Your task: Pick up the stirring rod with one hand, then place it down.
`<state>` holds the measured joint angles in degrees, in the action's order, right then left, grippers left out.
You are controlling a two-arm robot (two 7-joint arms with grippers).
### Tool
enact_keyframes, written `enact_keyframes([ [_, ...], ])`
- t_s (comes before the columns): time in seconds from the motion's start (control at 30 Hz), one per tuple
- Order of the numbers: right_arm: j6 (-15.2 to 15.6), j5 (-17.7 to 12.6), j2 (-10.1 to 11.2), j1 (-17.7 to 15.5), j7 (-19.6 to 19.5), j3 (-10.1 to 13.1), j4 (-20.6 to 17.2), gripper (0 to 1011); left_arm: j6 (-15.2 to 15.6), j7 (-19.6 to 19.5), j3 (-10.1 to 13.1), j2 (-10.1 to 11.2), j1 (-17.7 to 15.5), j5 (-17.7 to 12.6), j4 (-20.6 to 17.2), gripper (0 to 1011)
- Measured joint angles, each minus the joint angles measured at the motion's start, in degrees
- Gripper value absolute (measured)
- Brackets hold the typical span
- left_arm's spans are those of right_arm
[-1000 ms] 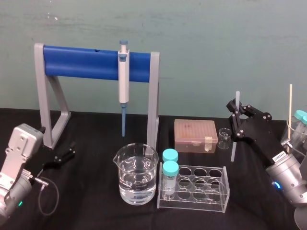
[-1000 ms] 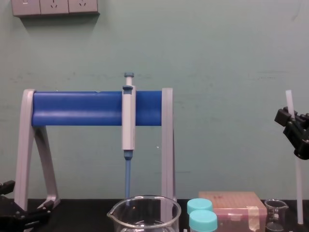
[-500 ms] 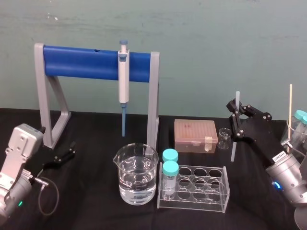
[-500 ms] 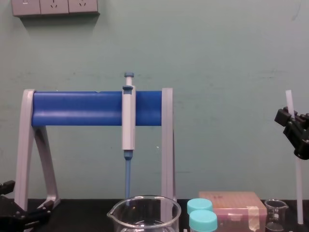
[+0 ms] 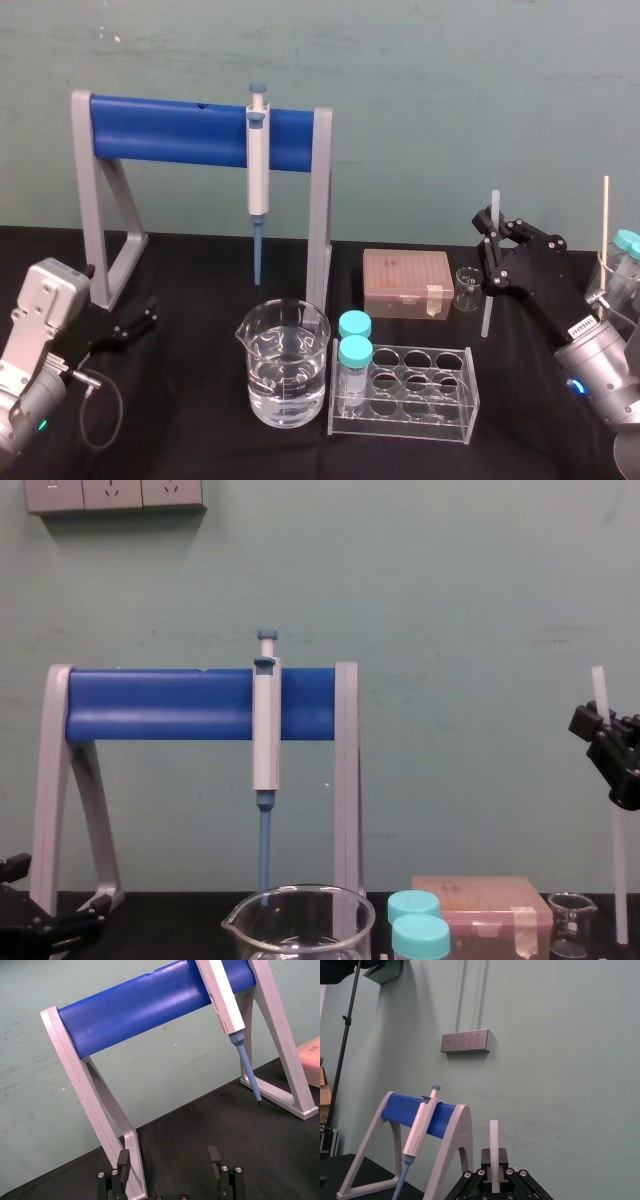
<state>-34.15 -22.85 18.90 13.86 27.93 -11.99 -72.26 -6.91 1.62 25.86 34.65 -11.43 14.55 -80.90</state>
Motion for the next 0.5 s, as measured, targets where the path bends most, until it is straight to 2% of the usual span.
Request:
enact_keyframes([
  [0.5,0.0,0.0,0.0,0.0,0.0,0.0,0.0,71,0.0,0.0,0.0,0.0,0.0,0.0,0.0,1000],
])
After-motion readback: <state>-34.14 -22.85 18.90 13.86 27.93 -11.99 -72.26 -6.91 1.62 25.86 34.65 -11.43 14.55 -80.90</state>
